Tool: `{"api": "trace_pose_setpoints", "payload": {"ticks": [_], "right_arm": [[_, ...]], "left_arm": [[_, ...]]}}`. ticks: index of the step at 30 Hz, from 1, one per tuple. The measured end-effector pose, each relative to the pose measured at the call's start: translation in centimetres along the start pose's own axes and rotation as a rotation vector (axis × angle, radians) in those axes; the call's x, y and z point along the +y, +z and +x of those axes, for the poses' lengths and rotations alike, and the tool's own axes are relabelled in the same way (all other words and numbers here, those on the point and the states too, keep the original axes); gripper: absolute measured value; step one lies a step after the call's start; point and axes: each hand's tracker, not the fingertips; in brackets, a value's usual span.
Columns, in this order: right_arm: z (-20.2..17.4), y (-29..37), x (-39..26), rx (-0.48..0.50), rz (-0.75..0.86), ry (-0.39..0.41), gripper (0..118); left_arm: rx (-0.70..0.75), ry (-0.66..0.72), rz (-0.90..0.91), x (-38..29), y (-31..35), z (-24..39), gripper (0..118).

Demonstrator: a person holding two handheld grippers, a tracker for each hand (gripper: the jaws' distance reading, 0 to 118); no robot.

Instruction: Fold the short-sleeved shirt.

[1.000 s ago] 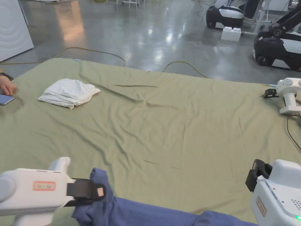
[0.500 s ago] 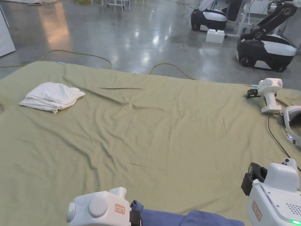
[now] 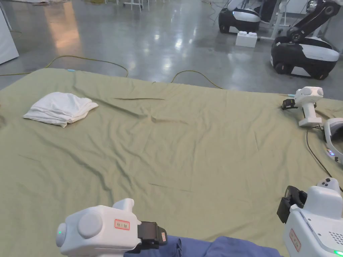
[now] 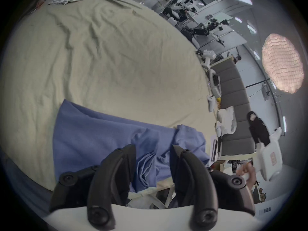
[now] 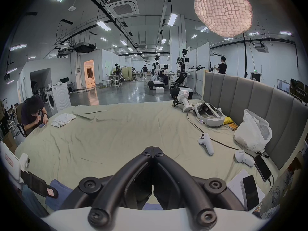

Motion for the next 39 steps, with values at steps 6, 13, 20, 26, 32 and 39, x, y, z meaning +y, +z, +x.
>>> {"api": "trace_pose_setpoints", "payload": {"ticks": [6, 13, 20, 26, 32, 39], "right_arm": [[-0.1, 0.1, -0.2, 0.007, -0.004, -0.001, 0], [0.3, 0.1, -0.5, 0.003, -0.013, 0.017, 0], [0.7, 0.1, -0.6, -0.005, -0.025, 0.006, 0], [0.6, 0.0, -0.5, 0.001, -0.029, 0.006, 0], [0.4, 0.3, 0.4, 0.009, -0.006, 0.016, 0], [-0.1, 0.4, 1.4, 0.027, 0.019, 0.007, 0]], "left_arm": [[0.167, -0.081, -0.035, -0.4, -1.7, -0.3, 21], [0.253, -0.224, -0.273, -3.2, -7.4, 0.7, 21], [0.139, -0.221, -0.229, -3.7, -8.3, 2.2, 21], [0.112, -0.197, -0.244, -3.8, -9.6, 1.6, 21], [-0.019, -0.141, -0.167, -1.4, -3.9, 0.3, 23], [0.002, -0.09, 0.022, 2.1, 4.0, -6.6, 61]]}}
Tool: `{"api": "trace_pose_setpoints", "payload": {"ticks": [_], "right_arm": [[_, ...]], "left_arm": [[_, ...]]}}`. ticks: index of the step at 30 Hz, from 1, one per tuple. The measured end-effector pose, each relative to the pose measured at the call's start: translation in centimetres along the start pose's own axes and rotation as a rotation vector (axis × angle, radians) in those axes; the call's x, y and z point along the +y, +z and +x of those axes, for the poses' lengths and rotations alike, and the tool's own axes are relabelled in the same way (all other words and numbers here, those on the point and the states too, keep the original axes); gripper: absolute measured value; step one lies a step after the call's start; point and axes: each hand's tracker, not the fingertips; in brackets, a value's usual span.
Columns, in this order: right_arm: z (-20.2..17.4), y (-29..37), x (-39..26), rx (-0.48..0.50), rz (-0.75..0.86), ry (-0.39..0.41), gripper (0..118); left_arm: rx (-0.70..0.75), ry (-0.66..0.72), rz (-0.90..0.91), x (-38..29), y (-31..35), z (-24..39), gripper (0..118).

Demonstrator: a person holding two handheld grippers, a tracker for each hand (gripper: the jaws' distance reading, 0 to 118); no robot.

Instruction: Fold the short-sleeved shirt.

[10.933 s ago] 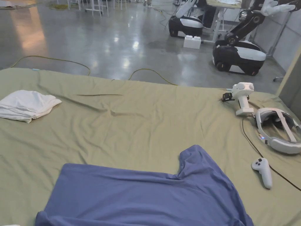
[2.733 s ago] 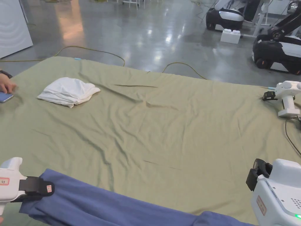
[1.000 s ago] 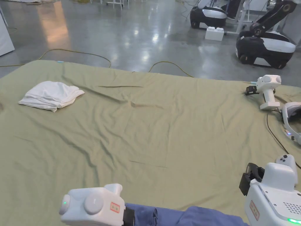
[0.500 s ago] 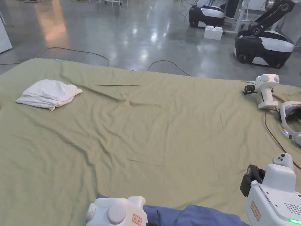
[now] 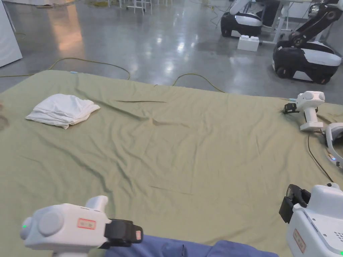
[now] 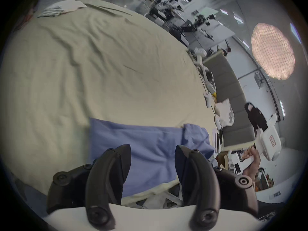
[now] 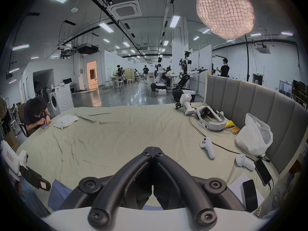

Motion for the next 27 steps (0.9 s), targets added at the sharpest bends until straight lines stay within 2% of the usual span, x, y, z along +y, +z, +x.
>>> {"api": "trace_pose_setpoints", "payload": {"ticks": [3, 6, 11, 13, 16, 17, 18, 20, 21, 27], "right_arm": [[-0.2, -0.1, 0.0, 0.004, 0.002, -0.001, 0], [-0.4, -0.2, -0.1, 0.012, -0.003, -0.004, 0], [-0.6, 0.0, -0.2, 0.01, -0.006, -0.001, 0], [-0.6, 0.0, -0.2, 0.007, -0.008, 0.001, 0], [-0.5, 0.0, -0.3, 0.005, -0.01, -0.001, 0], [-0.5, 0.0, -0.3, 0.003, -0.011, -0.001, 0], [-0.5, 0.1, -0.3, 0.002, -0.012, -0.002, 0], [-0.5, 0.1, -0.4, 0.0, -0.016, -0.001, 0], [-0.5, 0.2, -0.4, -0.002, -0.017, 0.0, 0], [-0.6, 0.2, -0.5, -0.008, -0.029, 0.0, 0]], "left_arm": [[0.011, 0.048, 0.04, -0.2, 1.0, -3.8, 61], [-0.044, 0.117, -0.01, -0.9, 0.1, -7.5, 61], [-0.174, 0.261, -0.108, -3.3, -3.4, -11.5, 61], [-0.293, 0.262, -0.131, -4.1, -4.7, -12.0, 61], [-0.396, 0.29, -0.109, -4.7, -6.0, -12.4, 60], [-0.408, 0.294, -0.111, -4.7, -6.4, -12.6, 56], [-0.412, 0.31, -0.096, -4.8, -6.6, -12.8, 47], [-0.369, 0.319, -0.079, -4.9, -7.2, -12.8, 21], [-0.315, 0.303, -0.071, -4.9, -7.3, -12.6, 19], [-0.298, 0.261, -0.021, -5.0, -5.5, -10.2, 13]]}}
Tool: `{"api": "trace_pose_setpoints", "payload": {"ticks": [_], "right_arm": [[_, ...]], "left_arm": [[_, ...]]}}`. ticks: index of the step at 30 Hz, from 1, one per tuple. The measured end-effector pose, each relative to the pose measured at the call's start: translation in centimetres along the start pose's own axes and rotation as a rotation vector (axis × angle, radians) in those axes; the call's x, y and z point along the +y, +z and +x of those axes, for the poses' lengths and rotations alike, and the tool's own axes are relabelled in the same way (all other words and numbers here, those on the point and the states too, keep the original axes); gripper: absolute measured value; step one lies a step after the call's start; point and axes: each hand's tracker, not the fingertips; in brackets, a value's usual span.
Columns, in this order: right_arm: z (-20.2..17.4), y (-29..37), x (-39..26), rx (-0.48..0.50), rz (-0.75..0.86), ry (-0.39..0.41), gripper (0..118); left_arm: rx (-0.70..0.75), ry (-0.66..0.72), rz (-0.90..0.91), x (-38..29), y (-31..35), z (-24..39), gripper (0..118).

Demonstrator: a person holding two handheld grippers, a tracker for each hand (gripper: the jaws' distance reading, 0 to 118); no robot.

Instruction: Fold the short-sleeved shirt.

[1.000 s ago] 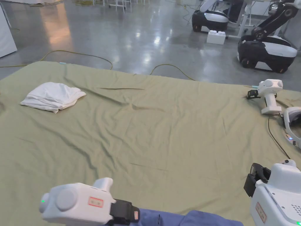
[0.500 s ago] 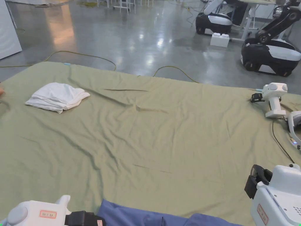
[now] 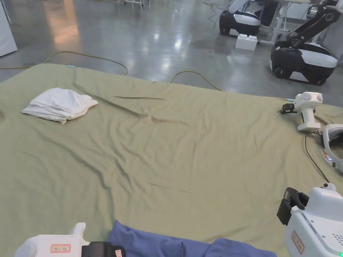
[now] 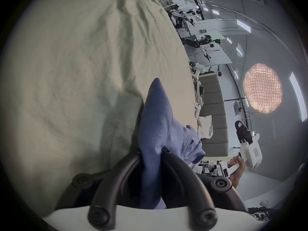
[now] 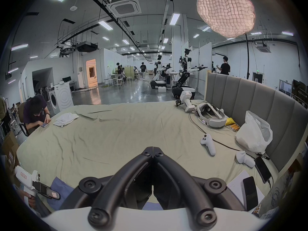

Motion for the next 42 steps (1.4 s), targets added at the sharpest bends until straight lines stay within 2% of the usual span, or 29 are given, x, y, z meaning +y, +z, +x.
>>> {"api": "trace_pose_setpoints", "payload": {"ticks": [7, 12, 17, 20, 22, 26, 31, 42], "right_arm": [[0.0, 0.1, 0.1, 0.002, 0.0, 0.01, 0], [0.1, 0.0, 0.2, 0.006, 0.001, 0.008, 0], [-0.3, -0.4, 0.2, 0.023, -0.002, 0.012, 0], [-0.7, -0.6, 0.0, 0.035, -0.002, 0.013, 0], [-0.9, -0.8, -0.1, 0.042, -0.005, 0.011, 0], [-1.1, -1.0, -0.5, 0.052, -0.014, 0.001, 0], [-0.9, -1.1, -0.9, 0.052, -0.021, -0.008, 0], [0.3, -0.8, -1.1, 0.023, -0.024, -0.025, 0]], "left_arm": [[0.021, -0.098, 0.097, 1.2, 3.9, 5.3, 13], [0.137, -0.181, 0.177, 3.1, 9.7, 8.8, 13], [0.431, -0.284, 0.25, 4.2, 15.7, 12.9, 13], [0.589, -0.355, 0.264, 4.3, 16.4, 15.2, 13], [0.647, -0.395, 0.239, 3.9, 15.4, 16.7, 13], [0.616, -0.429, 0.183, 3.0, 12.2, 18.6, 13], [0.68, -0.511, 0.116, 1.2, 6.6, 21.0, 13], [0.727, -0.61, -0.003, -2.1, -5.2, 22.4, 13]]}}
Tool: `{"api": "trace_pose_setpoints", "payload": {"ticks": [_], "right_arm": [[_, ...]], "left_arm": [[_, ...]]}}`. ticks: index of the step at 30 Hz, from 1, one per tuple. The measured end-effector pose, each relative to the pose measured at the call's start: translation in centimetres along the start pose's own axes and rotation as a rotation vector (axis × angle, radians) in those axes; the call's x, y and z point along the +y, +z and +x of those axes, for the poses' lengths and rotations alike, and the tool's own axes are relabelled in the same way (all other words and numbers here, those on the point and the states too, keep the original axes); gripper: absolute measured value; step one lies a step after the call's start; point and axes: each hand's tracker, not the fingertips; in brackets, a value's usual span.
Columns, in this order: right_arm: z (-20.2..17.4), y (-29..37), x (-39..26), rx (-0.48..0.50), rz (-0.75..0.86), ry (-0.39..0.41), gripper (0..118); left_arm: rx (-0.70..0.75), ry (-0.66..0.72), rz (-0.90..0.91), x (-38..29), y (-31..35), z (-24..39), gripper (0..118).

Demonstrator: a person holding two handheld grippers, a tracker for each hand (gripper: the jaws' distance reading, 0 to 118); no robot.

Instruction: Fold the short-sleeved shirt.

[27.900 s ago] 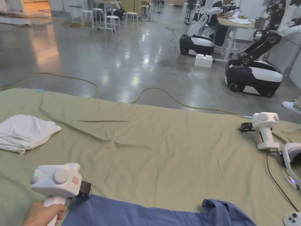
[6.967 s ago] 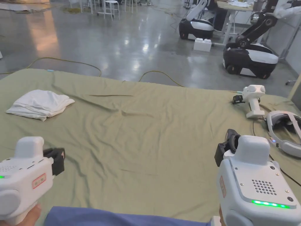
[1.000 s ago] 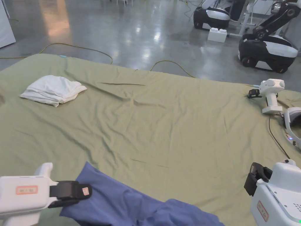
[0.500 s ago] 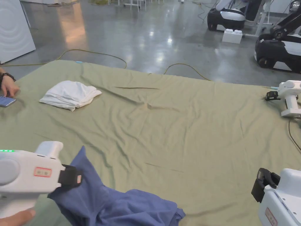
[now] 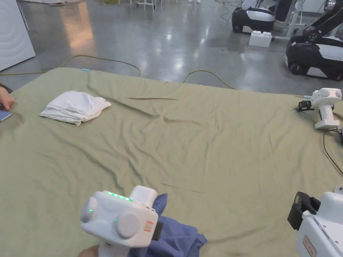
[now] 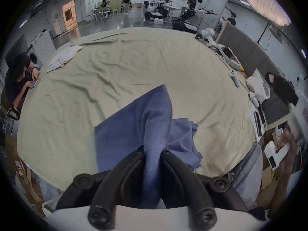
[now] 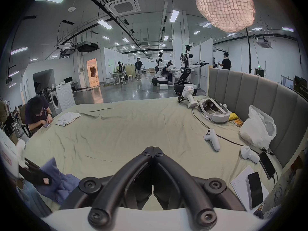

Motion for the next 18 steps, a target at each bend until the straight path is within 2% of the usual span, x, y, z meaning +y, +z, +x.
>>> {"api": "trace_pose_setpoints", "payload": {"ticks": [4, 12, 13, 15, 16, 18], "right_arm": [[0.4, 0.1, -0.3, -0.008, -0.008, -0.006, 0], [0.9, 0.2, -0.6, -0.025, -0.019, -0.012, 0], [1.0, 0.2, -0.6, -0.025, -0.02, -0.014, 0], [1.0, 0.2, -0.6, -0.026, -0.02, -0.015, 0], [1.0, 0.2, -0.6, -0.027, -0.02, -0.014, 0], [1.0, 0.2, -0.6, -0.025, -0.02, -0.011, 0]], "left_arm": [[0.036, -0.022, -0.038, -0.3, -5.2, 1.3, 13], [0.028, 0.01, -0.044, -0.5, -6.1, 2.8, 14], [0.022, 0.019, -0.048, -0.3, -6.1, 2.5, 17], [-0.021, 0.042, -0.068, -0.2, -5.8, 2.1, 38], [-0.082, 0.067, -0.076, 0.0, -5.5, 1.5, 42], [-0.183, 0.13, -0.076, 0.3, -4.3, 0.6, 42]]}}
